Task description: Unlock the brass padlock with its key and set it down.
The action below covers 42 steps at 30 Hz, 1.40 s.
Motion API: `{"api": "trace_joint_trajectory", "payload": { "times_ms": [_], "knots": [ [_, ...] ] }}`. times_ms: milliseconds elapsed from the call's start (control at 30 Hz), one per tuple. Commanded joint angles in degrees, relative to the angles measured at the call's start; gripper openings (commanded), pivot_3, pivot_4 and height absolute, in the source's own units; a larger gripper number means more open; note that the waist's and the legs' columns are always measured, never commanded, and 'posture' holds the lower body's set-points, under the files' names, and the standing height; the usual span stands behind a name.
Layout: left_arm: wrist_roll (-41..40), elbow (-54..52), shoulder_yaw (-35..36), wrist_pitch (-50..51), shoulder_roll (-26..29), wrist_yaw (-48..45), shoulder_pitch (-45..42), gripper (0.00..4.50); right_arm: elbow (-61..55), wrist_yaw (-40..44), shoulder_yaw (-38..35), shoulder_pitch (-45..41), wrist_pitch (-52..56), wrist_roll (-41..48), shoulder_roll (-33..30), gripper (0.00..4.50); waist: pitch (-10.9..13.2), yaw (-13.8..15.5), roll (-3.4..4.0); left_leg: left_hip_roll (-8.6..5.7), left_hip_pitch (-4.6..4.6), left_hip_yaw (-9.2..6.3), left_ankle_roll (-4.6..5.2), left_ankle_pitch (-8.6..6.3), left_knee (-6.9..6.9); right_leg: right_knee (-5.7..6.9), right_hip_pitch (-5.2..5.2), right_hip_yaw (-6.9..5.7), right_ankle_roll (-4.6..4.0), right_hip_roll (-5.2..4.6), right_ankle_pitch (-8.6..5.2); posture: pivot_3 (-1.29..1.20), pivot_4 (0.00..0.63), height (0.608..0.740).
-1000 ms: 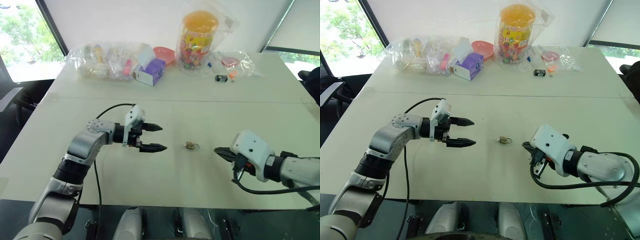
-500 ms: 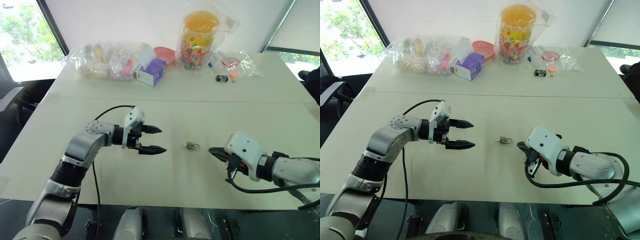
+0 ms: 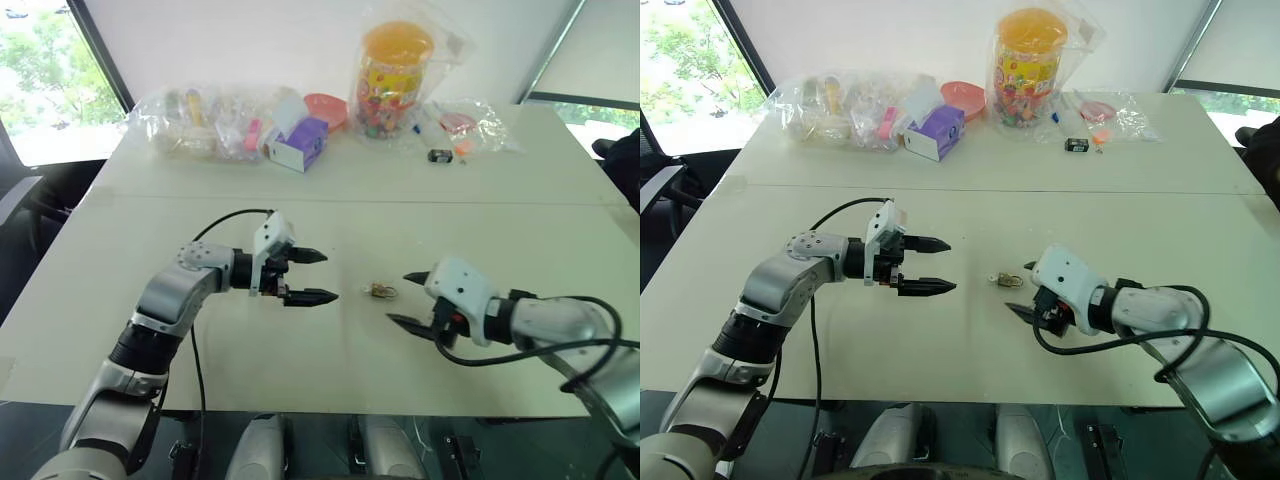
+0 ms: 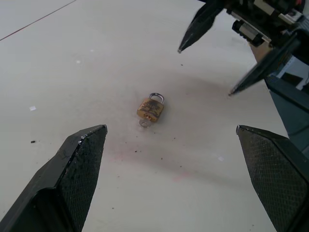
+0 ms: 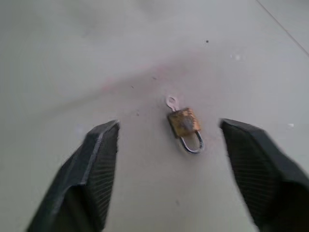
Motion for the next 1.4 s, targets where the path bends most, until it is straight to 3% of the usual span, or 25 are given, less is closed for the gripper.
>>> {"api": "trace_joint_trajectory", "payload": {
  "times_ms": [33,333,533,633,800,833,967,1133,1400],
  "knots": [
    [-0.3,-2.4,1.3,-0.7,-0.1,1.0,0.1,4.5,6.2,3.3,3.0,-2.9,-5.4,-2.3,0.9,4.45,0.0,0.0,0.0,0.0,0.0,0.0,0.0,0.0,0.0,0.0,0.0,0.0,0.0,0.0,0.0,0.0,0.15,0.735],
    [-0.4,-5.0,2.4,-0.4,1.2,3.0,2.0,4.5,29.7,8.2,9.3,-11.2,-18.9,-9.8,7.1,4.45,0.0,0.1,0.02,0.0,-0.01,0.02,0.0,0.0,0.0,0.02,-0.01,-0.01,0.01,-0.04,0.0,0.0,0.15,0.735],
    [-0.4,-5.6,2.4,-0.3,1.4,3.7,2.4,4.5,35.3,10.7,11.4,-11.6,-22.3,-13.1,8.5,4.45,0.0,0.0,0.02,0.0,0.03,0.02,-0.01,0.01,0.01,0.06,-0.01,0.0,0.0,-0.12,0.01,0.0,0.15,0.735],
    [-0.3,-5.7,2.4,-0.5,1.5,3.9,2.5,4.5,36.0,11.5,12.0,-10.7,-23.1,-14.4,8.4,3.57,0.0,-0.1,0.02,0.01,0.05,0.02,-0.01,0.01,0.01,0.07,0.0,0.0,0.01,-0.12,0.01,0.0,0.15,0.735],
    [-0.1,-5.4,2.1,-0.8,1.2,4.0,2.3,4.5,35.0,12.5,11.8,-9.2,-22.4,-14.9,7.3,0.96,0.0,-0.1,0.01,0.01,0.24,0.02,-0.01,0.01,0.01,0.09,0.22,0.0,0.0,-0.14,0.01,0.0,0.15,0.735],
    [-0.1,-5.1,1.9,-0.9,1.0,3.9,2.0,4.5,34.7,12.6,11.7,-9.0,-22.3,-14.9,7.2,0.68,0.0,-0.1,0.01,0.01,0.31,0.02,-0.01,0.01,0.01,0.08,0.3,0.0,0.0,-0.15,0.01,0.0,0.15,0.735],
    [0.1,-4.3,1.3,-1.1,0.4,3.3,1.3,4.5,31.4,10.9,10.9,-8.2,-24.0,-17.2,6.3,0.7,0.0,0.3,0.01,0.01,0.7,0.01,0.03,-0.02,-0.05,-0.07,0.73,-0.02,0.0,-0.15,0.0,0.0,0.15,0.735],
    [-3.3,-2.0,2.1,2.5,-2.2,2.0,-1.7,4.5,17.7,2.3,6.9,-6.9,-40.8,-28.9,3.3,0.7,0.0,0.3,0.04,-0.07,0.78,0.01,0.06,-0.04,-0.06,-0.15,0.87,-0.05,-0.01,-0.15,0.0,0.0,0.15,0.735],
    [-6.5,0.7,2.4,5.6,-3.7,-1.5,-5.6,4.5,5.8,3.2,3.8,-4.4,-40.2,-30.4,2.1,0.7,0.0,-0.1,0.02,0.02,0.79,0.01,0.06,-0.04,-0.1,-0.18,0.84,-0.03,0.0,-0.04,-0.01,0.0,0.15,0.735]
  ]
}}
